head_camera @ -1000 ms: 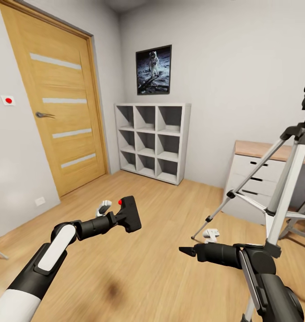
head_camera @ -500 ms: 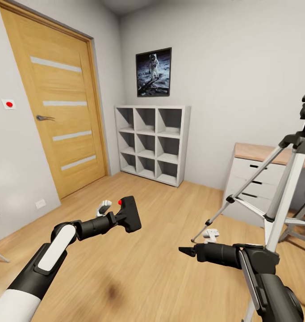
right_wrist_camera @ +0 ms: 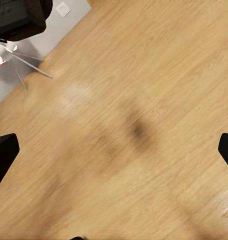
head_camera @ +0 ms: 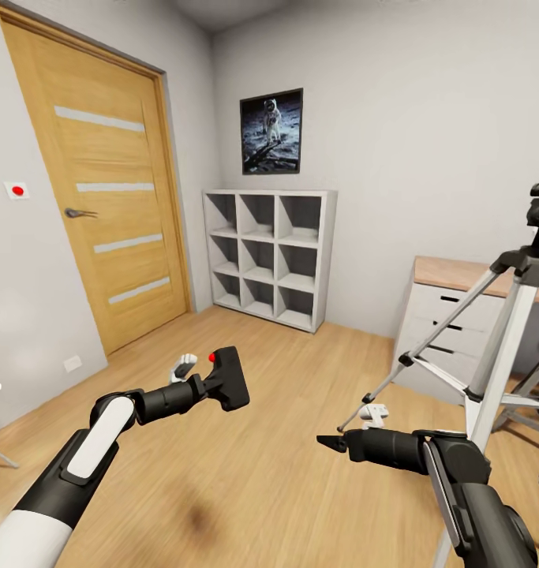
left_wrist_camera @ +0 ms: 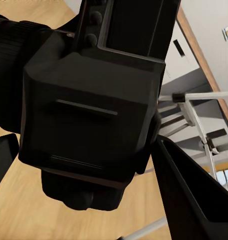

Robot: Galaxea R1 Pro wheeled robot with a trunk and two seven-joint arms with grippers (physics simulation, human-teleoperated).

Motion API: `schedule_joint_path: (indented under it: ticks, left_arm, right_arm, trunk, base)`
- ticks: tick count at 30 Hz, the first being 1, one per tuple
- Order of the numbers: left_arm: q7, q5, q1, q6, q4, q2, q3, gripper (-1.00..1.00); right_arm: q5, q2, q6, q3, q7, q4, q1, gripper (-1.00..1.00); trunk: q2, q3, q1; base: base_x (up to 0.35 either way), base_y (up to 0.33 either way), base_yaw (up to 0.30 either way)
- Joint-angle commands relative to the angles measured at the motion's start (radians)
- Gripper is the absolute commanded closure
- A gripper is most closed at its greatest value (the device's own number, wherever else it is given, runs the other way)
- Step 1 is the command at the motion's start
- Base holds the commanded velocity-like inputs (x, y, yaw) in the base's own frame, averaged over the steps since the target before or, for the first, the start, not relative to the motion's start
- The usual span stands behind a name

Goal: Attach the digital camera to the camera tripod in the bedroom.

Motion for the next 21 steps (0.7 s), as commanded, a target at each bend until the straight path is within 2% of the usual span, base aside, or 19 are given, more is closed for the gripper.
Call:
schedule_joint_path:
  ticks: [1, 21]
  left_arm:
    - [-0.008, -0.006, -0.001, 0.002, 0.000, 0.001, -0.001, 1.00]
    - [-0.007, -0.012, -0.001, 0.000, 0.003, 0.001, 0.000, 1.00]
  right_arm:
    - [0.011, 0.000, 0.004, -0.001, 0.010, -0.001, -0.001, -1.00]
    - [0.012, 0.000, 0.004, 0.000, 0.010, -0.001, -0.001, -1.00]
  trunk:
    - [0.007, 0.002, -0.004]
    - [0.147, 0.065, -0.081]
  base:
    - [0.000, 0.000, 0.000]
    - [0.000, 0.000, 0.000]
